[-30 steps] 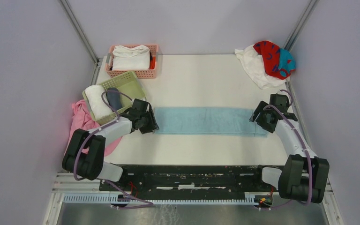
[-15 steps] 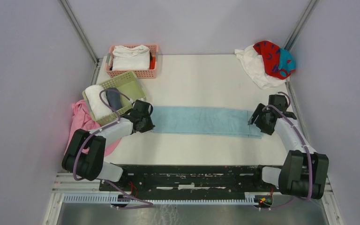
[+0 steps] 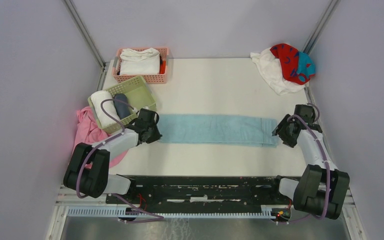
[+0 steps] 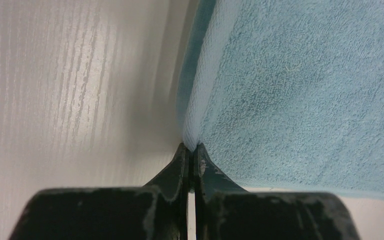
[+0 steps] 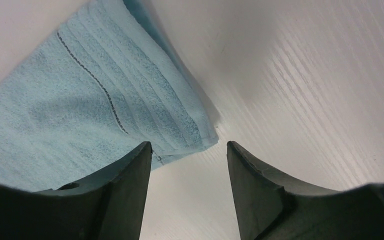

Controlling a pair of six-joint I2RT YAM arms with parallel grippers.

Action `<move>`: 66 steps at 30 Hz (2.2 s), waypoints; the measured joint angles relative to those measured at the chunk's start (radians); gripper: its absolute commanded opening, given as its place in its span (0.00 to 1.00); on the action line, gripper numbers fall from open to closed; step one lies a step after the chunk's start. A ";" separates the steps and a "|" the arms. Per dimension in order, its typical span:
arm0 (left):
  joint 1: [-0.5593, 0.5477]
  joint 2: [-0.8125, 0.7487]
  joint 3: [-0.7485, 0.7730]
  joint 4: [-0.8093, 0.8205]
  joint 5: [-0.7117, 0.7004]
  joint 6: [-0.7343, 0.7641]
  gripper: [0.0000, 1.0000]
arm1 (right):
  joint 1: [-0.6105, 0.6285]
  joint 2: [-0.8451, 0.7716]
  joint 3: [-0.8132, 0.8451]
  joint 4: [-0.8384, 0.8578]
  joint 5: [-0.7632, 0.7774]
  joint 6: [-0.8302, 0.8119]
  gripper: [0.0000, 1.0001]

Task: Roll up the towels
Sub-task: Fold the towel at the center of the board.

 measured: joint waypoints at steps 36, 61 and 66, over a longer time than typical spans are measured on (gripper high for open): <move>0.103 -0.029 -0.028 0.001 0.087 -0.027 0.03 | -0.142 0.074 -0.092 0.108 -0.209 0.099 0.00; 0.291 -0.083 -0.070 -0.050 0.226 -0.032 0.03 | -0.214 0.000 -0.076 -0.043 -0.389 0.187 0.00; 0.312 -0.107 -0.071 -0.089 0.196 -0.038 0.03 | -0.214 -0.021 -0.070 -0.132 -0.360 0.187 0.00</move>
